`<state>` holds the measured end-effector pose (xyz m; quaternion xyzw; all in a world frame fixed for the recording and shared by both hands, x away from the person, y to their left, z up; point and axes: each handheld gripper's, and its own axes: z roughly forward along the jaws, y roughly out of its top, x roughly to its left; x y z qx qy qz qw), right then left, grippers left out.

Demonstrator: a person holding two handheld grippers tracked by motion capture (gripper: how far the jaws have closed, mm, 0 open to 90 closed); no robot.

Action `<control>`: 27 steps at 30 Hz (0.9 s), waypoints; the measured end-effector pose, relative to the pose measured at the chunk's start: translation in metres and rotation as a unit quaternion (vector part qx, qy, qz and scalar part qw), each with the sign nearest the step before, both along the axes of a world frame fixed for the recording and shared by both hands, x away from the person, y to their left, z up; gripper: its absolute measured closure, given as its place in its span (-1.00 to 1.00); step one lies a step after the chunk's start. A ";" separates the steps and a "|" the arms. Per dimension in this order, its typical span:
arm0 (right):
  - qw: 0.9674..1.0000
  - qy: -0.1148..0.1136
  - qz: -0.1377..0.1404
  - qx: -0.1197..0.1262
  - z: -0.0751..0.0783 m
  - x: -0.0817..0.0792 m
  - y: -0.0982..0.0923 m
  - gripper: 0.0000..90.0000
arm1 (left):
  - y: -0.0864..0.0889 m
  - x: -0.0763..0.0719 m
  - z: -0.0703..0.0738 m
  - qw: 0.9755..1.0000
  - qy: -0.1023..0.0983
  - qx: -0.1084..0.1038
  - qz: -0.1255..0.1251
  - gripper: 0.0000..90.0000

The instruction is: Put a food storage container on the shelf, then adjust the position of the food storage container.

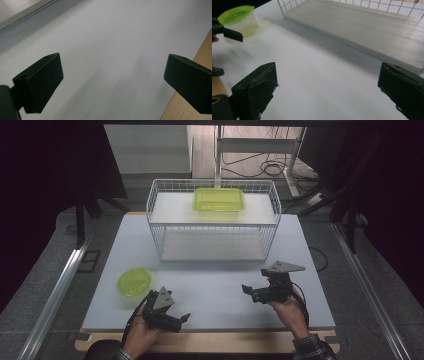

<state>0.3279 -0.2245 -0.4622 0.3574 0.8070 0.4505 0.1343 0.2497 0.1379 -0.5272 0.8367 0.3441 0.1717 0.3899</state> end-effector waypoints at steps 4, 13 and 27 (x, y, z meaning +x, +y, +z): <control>1.000 -0.005 -0.008 -0.009 -0.010 -0.006 0.000 -0.96 | 0.001 0.000 0.000 1.000 -0.002 0.001 0.001 -0.95; 0.999 0.010 -0.005 -0.035 -0.029 -0.016 -0.001 -0.96 | -0.001 0.000 -0.001 1.000 -0.003 0.011 0.001 -0.95; 0.999 0.020 -0.014 -0.038 -0.036 -0.012 -0.004 -0.96 | -0.001 0.018 0.020 1.000 0.011 -0.011 0.008 -0.94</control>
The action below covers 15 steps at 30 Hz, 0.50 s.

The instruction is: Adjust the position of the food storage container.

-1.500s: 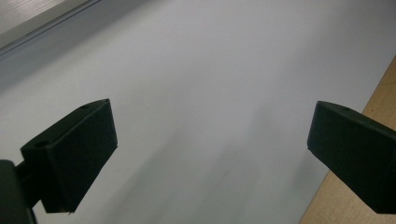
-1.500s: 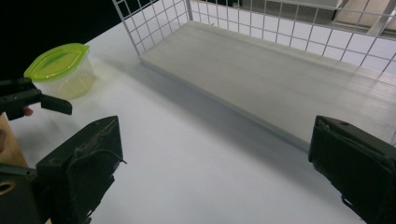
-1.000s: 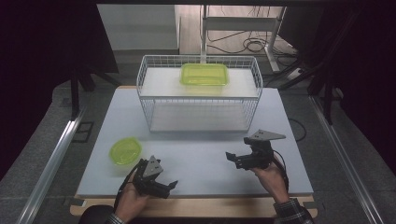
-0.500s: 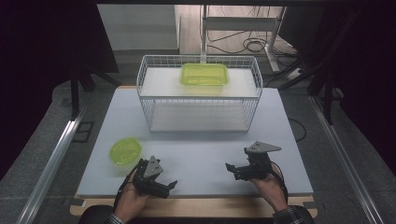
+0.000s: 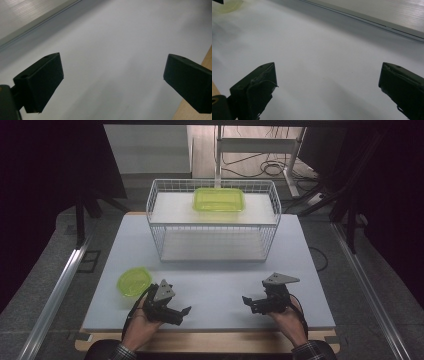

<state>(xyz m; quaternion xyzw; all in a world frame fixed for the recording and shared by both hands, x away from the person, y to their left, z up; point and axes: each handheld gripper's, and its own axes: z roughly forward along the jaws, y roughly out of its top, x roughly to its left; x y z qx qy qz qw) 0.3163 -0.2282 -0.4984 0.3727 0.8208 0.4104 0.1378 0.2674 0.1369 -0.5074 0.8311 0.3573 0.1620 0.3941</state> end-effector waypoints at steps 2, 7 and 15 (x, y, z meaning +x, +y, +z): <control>1.000 0.002 -0.001 0.001 0.000 0.000 0.000 -0.96 | 0.002 0.004 0.007 1.000 0.005 -0.010 0.000 -0.92; 1.000 0.003 -0.003 0.003 -0.001 0.001 -0.001 -0.96 | 0.009 0.014 0.020 1.000 0.014 0.002 0.008 -0.67; 1.000 0.007 -0.004 0.004 -0.002 0.002 -0.002 -0.95 | 0.042 0.036 0.035 0.999 0.035 -0.007 0.041 0.22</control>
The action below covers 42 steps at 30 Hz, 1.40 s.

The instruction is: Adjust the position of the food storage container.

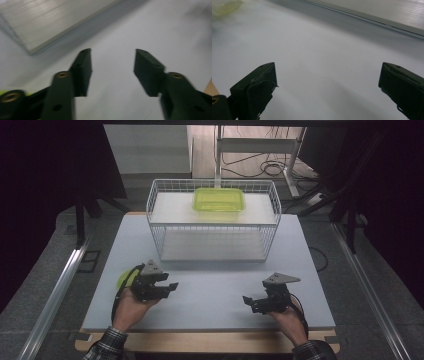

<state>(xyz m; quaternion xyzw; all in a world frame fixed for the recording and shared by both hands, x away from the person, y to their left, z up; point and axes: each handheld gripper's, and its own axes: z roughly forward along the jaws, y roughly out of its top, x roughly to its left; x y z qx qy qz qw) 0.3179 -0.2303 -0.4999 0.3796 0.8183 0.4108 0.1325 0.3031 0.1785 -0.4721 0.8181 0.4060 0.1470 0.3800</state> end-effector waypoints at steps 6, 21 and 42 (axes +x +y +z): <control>1.000 0.001 0.005 -0.003 0.000 0.000 0.001 -0.94 | 0.032 0.014 0.003 0.999 0.010 -0.003 0.033 0.91; 1.000 0.008 0.009 -0.001 -0.002 0.001 0.002 -0.93 | 0.104 0.023 0.002 0.990 -0.003 -0.012 0.138 1.00; 1.000 0.015 0.018 -0.016 -0.005 0.000 0.005 -0.92 | 0.136 0.004 -0.037 0.980 0.028 -0.024 0.196 1.00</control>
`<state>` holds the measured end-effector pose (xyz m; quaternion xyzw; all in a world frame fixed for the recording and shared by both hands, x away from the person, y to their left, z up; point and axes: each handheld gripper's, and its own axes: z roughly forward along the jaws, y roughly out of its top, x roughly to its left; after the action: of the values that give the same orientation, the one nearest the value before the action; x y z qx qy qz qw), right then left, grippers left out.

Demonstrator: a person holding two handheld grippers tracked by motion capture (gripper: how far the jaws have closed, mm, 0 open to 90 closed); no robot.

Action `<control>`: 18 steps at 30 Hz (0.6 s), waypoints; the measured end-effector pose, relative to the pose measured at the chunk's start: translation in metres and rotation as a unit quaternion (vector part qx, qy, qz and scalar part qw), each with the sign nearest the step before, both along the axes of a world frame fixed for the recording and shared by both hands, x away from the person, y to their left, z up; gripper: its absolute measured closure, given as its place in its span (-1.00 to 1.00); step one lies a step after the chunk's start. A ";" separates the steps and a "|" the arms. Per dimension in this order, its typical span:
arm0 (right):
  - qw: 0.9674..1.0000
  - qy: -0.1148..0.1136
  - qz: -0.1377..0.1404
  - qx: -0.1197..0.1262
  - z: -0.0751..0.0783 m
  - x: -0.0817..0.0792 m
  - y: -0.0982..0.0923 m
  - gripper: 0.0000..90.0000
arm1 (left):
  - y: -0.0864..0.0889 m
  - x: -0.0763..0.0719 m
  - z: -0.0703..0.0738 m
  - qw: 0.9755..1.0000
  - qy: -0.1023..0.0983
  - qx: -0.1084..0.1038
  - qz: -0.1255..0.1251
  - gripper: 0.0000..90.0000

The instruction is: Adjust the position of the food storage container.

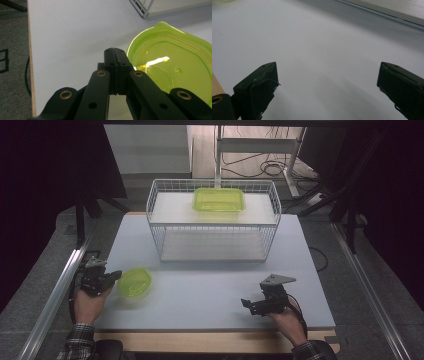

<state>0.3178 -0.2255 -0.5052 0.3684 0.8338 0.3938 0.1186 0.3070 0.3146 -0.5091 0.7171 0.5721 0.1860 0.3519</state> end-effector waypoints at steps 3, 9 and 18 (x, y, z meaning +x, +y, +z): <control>1.000 0.001 0.000 -0.001 0.000 0.000 0.000 -0.92 | -0.003 0.000 0.000 1.000 0.000 -0.002 -0.003 1.00; 1.000 0.003 0.000 -0.004 -0.001 0.000 0.000 -0.92 | -0.025 0.005 0.000 1.000 0.000 -0.007 -0.023 1.00; 1.000 0.004 0.004 -0.009 -0.002 0.000 0.001 -0.91 | -0.061 0.010 0.003 0.998 0.003 -0.011 -0.060 1.00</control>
<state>0.3180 -0.2244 -0.5073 0.3653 0.8393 0.3855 0.1165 0.3173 0.2532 -0.5064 0.7467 0.5312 0.1562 0.3686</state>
